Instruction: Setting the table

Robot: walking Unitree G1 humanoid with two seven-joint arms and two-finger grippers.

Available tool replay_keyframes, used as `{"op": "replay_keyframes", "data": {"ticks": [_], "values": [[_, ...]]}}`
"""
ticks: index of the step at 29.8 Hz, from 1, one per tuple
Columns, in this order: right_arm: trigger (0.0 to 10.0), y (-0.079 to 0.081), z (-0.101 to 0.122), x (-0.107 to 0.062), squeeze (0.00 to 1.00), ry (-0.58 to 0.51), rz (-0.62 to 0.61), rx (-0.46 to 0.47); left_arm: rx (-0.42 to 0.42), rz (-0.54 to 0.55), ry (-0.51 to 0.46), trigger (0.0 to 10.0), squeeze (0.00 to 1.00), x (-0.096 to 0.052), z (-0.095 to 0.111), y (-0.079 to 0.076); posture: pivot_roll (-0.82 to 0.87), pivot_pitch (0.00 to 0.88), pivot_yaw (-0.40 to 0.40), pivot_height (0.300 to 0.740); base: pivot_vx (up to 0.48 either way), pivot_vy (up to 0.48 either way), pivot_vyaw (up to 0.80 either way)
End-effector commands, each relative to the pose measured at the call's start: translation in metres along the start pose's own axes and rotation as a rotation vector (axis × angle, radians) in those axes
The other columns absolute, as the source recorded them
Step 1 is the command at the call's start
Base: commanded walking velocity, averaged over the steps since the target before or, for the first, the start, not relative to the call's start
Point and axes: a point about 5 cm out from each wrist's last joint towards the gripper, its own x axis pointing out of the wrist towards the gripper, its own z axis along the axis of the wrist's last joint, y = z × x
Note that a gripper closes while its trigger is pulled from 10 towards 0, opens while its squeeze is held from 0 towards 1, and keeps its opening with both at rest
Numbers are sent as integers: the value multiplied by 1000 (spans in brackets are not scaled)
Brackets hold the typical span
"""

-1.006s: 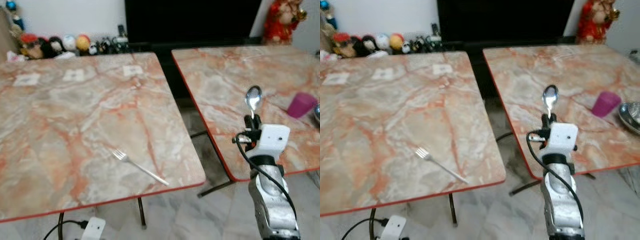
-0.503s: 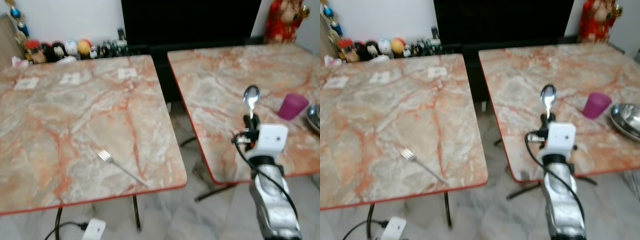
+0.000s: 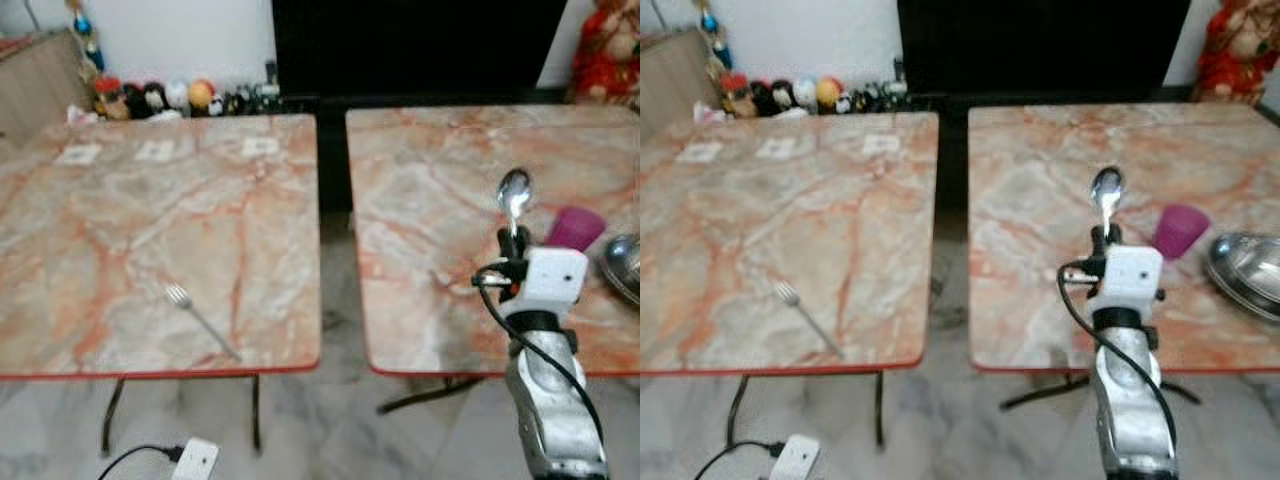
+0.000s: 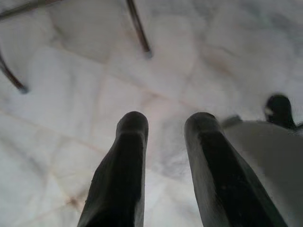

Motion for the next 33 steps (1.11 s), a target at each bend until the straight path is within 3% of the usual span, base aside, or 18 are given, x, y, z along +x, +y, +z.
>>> {"op": "replay_keyframes", "data": {"ticks": [1, 29, 33], "values": [[10000, 0, 7, 3, 0, -30, 5, -2, 16, 0, 18, 10000, 0, -1, -3, 2, 0, 2, 18, 740, 0, -446, 0], [10000, -5, 6, 4, 0, -17, -14, -10, 20, -6, 15, 10000, 0, -1, -4, 1, -5, 2, 18, 740, 0, -437, 0], [10000, -5, 6, 4, 0, -15, -16, -10, 17, -1, 23, 10000, 0, -1, -5, 2, -5, 2, 18, 740, 0, -154, 0]]}}
